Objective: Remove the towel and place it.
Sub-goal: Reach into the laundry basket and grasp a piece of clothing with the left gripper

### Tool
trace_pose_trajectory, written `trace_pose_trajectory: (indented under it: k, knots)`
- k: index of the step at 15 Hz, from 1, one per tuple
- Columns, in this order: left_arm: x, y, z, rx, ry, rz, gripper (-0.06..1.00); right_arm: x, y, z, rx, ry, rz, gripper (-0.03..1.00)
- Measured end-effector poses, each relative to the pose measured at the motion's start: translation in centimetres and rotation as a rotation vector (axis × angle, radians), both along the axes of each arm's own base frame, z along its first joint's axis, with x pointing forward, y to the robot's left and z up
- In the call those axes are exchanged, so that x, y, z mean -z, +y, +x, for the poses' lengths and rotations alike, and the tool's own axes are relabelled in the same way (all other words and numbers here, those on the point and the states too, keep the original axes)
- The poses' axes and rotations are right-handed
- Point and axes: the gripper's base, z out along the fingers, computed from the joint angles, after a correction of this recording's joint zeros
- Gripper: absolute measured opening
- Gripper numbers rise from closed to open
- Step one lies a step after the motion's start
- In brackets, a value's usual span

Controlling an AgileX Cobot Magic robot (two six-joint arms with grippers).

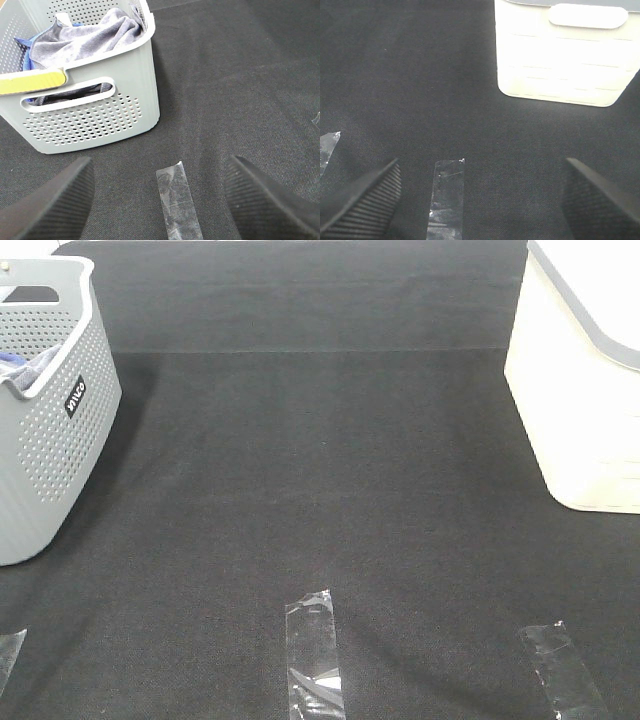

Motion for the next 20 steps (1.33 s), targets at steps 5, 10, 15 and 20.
trace_pose_trajectory:
  k: [5,10,15,20]
  knots:
    - [0.00,0.00,0.00,0.000,0.000,0.000,0.70,0.00,0.00,0.00,0.000,0.000,0.000,0.81]
    - [0.00,0.00,0.00,0.000,0.000,0.000,0.70,0.00,0.00,0.00,0.000,0.000,0.000,0.81]
    - [0.00,0.00,0.00,0.000,0.000,0.000,0.70,0.00,0.00,0.00,0.000,0.000,0.000,0.81]
    - [0.00,0.00,0.00,0.000,0.000,0.000,0.70,0.00,0.00,0.00,0.000,0.000,0.000,0.81]
